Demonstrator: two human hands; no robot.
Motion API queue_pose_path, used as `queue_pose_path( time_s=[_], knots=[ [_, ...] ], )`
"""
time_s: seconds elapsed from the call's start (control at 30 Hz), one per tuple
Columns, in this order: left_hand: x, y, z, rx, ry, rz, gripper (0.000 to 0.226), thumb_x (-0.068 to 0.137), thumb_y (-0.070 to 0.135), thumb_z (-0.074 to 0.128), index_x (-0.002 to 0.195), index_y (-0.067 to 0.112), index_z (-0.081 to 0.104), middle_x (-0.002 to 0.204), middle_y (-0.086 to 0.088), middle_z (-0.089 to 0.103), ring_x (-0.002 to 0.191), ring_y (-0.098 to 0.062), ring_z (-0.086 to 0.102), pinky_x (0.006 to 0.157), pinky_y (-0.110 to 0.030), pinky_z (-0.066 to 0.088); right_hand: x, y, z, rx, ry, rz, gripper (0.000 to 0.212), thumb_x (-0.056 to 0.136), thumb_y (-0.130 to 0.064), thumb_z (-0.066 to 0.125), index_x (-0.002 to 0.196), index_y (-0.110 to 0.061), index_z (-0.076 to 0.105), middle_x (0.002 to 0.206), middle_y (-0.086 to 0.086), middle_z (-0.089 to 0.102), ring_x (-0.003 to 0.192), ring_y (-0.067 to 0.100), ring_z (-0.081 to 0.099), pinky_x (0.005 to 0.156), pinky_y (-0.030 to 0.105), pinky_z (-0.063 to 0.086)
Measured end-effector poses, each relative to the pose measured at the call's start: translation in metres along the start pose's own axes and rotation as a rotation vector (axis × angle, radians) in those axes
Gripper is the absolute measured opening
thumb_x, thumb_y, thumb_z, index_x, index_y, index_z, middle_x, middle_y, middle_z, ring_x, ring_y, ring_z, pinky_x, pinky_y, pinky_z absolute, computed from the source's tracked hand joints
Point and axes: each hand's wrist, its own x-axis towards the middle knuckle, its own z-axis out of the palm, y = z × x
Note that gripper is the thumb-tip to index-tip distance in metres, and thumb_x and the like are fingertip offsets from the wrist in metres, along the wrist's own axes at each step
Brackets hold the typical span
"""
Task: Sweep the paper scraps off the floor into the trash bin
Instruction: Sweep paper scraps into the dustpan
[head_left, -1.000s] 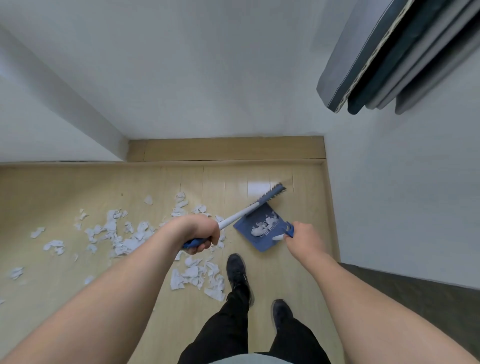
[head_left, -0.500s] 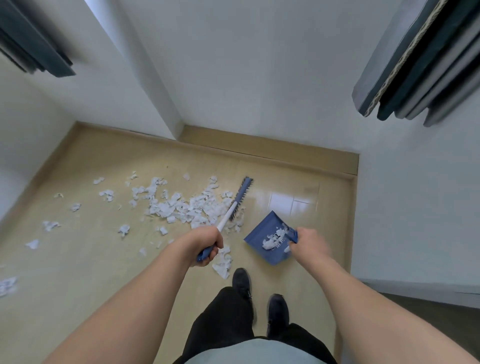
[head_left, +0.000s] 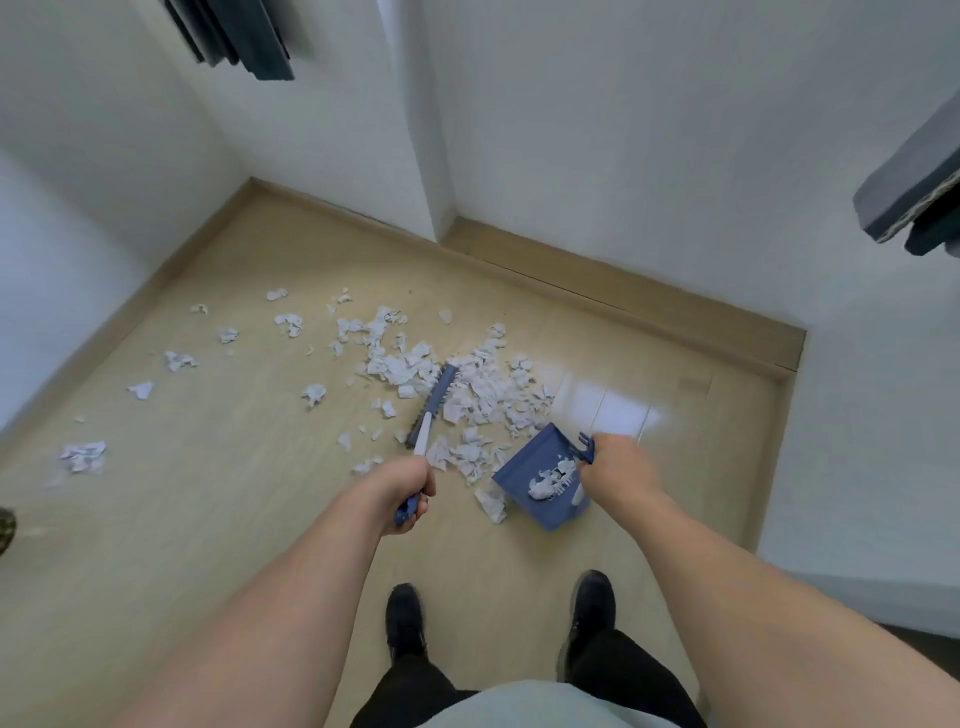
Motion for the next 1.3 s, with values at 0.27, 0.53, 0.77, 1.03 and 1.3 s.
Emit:
queue_pose_path(
  time_s=[0.27, 0.53, 0.77, 1.03, 1.3],
  knots=[
    [0.051, -0.057, -0.138, -0.092, -0.014, -0.009, 0.006, 0.09, 0.006, 0.043, 0.087, 0.009, 0.046, 0.056, -0.001, 0.043, 0.043, -0.009, 0.04, 0.038, -0.015, 0.032, -0.028, -0.134, 0.048, -0.03, 0.089, 0.047, 0.013, 0.087, -0.019, 0.054, 0.076, -0.02, 0.047, 0.077, 0.001, 0.052, 0.072, 0.026, 0.053, 0.057, 0.027, 0.036],
    [0.097, -0.078, -0.183, -0.044, -0.012, -0.108, 0.01, 0.083, 0.002, 0.041, 0.078, 0.009, 0.045, 0.044, -0.001, 0.043, 0.041, -0.01, 0.037, 0.034, -0.011, 0.033, -0.042, -0.191, 0.082, 0.024, 0.136, 0.038, 0.011, 0.087, -0.019, 0.055, 0.08, -0.018, 0.047, 0.077, 0.001, 0.051, 0.072, 0.026, 0.05, 0.054, 0.028, 0.031],
    [0.095, -0.094, -0.126, 0.003, -0.122, -0.157, 0.011, 0.08, 0.001, 0.042, 0.073, 0.01, 0.042, 0.043, -0.001, 0.042, 0.038, -0.01, 0.037, 0.036, -0.012, 0.033, -0.06, -0.149, 0.086, 0.024, 0.154, 0.022, 0.018, 0.091, -0.029, 0.055, 0.078, -0.019, 0.047, 0.074, 0.001, 0.053, 0.072, 0.029, 0.057, 0.056, 0.032, 0.042],
    [0.053, -0.098, -0.063, -0.029, -0.159, -0.126, 0.012, 0.083, 0.003, 0.045, 0.073, 0.01, 0.045, 0.046, 0.0, 0.042, 0.041, -0.009, 0.036, 0.039, -0.015, 0.031, -0.109, -0.026, 0.069, 0.018, 0.137, 0.052, 0.012, 0.091, -0.033, 0.057, 0.084, -0.024, 0.054, 0.073, -0.001, 0.055, 0.069, 0.028, 0.056, 0.057, 0.032, 0.043],
    [0.028, -0.096, -0.009, 0.048, -0.106, -0.112, 0.007, 0.085, 0.005, 0.047, 0.079, 0.009, 0.047, 0.048, -0.001, 0.044, 0.04, -0.01, 0.036, 0.039, -0.016, 0.031, -0.13, 0.06, 0.085, -0.065, 0.082, 0.067, 0.016, 0.09, -0.033, 0.054, 0.082, -0.019, 0.056, 0.076, 0.001, 0.06, 0.069, 0.026, 0.055, 0.051, 0.029, 0.034]
  ],
)
